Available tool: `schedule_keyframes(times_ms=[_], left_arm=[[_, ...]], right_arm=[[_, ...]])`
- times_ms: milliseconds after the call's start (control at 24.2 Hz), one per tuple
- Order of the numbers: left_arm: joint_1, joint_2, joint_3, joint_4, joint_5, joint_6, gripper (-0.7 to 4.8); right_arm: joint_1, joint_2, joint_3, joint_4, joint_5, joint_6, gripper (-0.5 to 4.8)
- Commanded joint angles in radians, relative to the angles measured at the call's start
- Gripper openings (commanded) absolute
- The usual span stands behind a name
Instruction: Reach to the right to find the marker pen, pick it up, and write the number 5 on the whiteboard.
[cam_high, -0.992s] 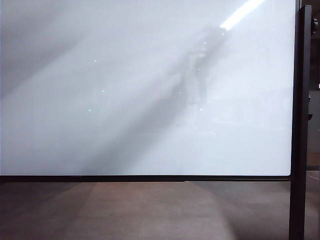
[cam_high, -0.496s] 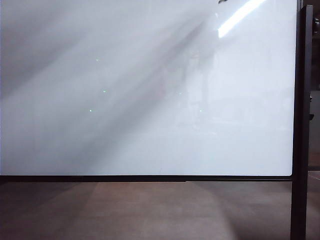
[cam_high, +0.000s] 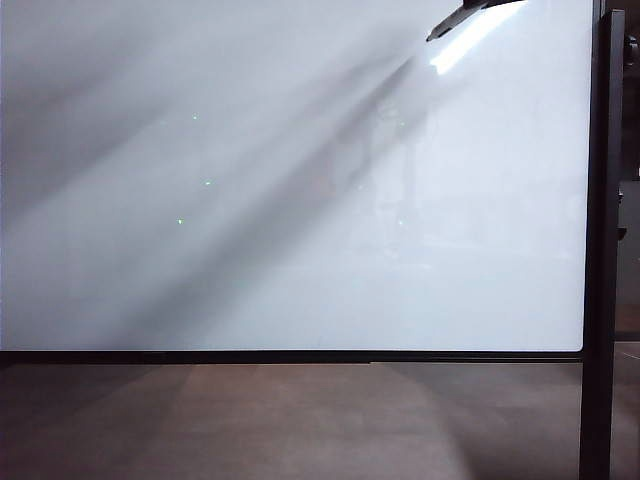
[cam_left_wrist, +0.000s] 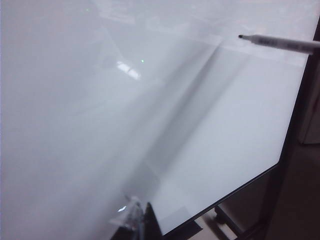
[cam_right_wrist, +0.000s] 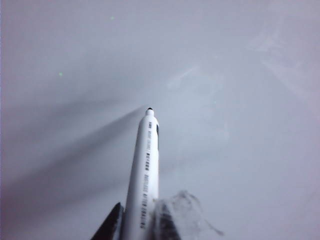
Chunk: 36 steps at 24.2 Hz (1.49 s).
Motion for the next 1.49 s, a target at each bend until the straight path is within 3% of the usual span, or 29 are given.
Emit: schedule_keyframes(times_ms=[41,951,1488], left_arm=[[-0.001,-0.003,0.006,0.015,-0.002,0.000,-0.05],[0.000,-0.003,0.005,-0.031,-0.002,0.000,-0.05],[0.000,-0.003,0.005,-0.034,-0.002,0.001,-0.05]], right_arm=[[0.000,0.011,0.006,0.047,0.003,-0.032,-0.06],[-0.009,0.081,0.009,0.158,0.028,-0.080,-0.06],[-0.070,0.084,0.010,0.159,0.038,-0.080,-0.06]])
